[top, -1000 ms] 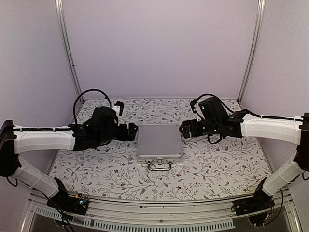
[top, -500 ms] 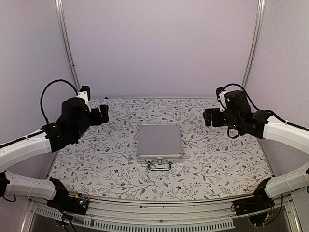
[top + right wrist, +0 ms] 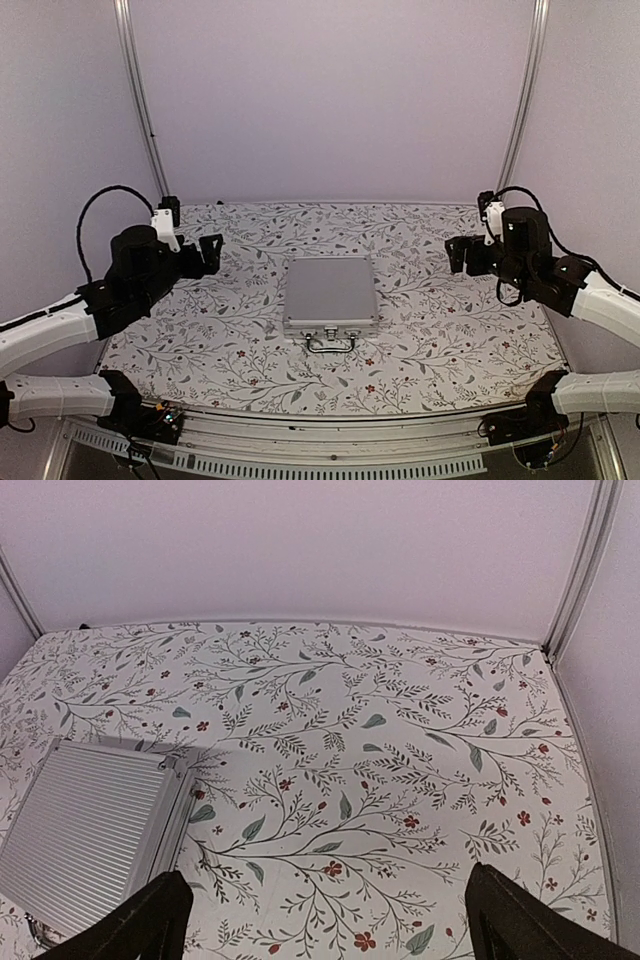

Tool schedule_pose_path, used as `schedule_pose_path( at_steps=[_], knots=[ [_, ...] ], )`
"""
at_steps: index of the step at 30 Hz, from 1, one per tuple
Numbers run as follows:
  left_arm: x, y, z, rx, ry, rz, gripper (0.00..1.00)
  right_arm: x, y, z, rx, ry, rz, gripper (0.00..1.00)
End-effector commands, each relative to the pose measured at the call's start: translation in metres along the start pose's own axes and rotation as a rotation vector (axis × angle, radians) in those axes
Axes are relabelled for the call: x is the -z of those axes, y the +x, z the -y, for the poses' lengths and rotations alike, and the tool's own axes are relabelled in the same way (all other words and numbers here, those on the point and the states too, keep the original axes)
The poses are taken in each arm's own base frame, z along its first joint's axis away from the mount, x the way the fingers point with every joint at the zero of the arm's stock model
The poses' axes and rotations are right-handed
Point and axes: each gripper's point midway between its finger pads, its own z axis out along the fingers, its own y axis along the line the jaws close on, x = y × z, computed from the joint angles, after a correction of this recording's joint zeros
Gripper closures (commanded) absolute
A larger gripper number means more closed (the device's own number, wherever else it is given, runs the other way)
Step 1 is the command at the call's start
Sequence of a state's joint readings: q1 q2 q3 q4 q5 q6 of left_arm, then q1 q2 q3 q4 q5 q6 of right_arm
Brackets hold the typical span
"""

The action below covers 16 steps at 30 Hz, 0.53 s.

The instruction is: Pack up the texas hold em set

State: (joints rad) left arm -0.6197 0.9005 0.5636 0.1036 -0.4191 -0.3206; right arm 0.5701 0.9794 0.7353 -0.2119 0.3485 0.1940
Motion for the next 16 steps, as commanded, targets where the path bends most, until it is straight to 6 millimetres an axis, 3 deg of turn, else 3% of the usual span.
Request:
schedule_pose_path(
  at_steps=[1, 16],
  knots=[
    [0.002, 0.004, -0.002, -0.007, 0.009, 0.025, 0.0, 0.005, -0.001, -0.001, -0.011, -0.027, 0.035, 0.01],
    [0.004, 0.011, -0.013, -0.016, -0.042, 0.015, 0.0, 0.002, 0.001, -0.006, -0.013, -0.058, 0.066, 0.01]
  ],
)
